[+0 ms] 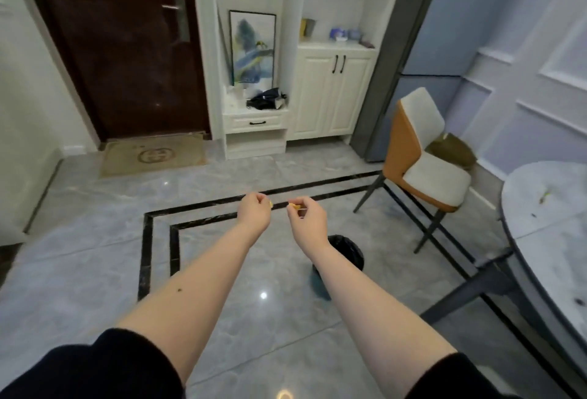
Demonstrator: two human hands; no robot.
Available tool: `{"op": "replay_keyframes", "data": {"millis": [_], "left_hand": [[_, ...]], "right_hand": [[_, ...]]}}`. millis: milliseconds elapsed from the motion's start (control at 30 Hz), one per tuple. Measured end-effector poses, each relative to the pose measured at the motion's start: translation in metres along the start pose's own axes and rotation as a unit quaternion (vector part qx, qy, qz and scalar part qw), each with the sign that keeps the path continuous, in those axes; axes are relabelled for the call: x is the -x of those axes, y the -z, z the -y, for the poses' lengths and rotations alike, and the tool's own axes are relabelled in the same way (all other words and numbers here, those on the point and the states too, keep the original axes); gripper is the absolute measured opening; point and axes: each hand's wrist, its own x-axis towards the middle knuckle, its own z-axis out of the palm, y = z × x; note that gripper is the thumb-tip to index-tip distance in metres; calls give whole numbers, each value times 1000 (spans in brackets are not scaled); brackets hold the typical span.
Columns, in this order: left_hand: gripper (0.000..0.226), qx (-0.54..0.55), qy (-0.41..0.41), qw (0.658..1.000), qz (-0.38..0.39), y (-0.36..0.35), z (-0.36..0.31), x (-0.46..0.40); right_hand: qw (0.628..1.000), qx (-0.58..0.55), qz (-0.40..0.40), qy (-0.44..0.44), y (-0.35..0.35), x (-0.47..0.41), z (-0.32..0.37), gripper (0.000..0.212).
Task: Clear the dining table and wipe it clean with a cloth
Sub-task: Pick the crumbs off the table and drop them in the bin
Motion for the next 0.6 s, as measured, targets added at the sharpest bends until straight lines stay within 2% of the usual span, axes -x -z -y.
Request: {"op": "replay_keyframes", "data": {"millis": [267, 600], "left_hand": [[18, -42, -27, 992, 115, -139, -36, -86], [20, -98, 3, 976, 196, -291, -55, -175]], "right_hand": [[994, 14, -86, -72, 69, -116, -67, 14], [978, 48, -118, -168, 138, -228, -160, 16]]}}
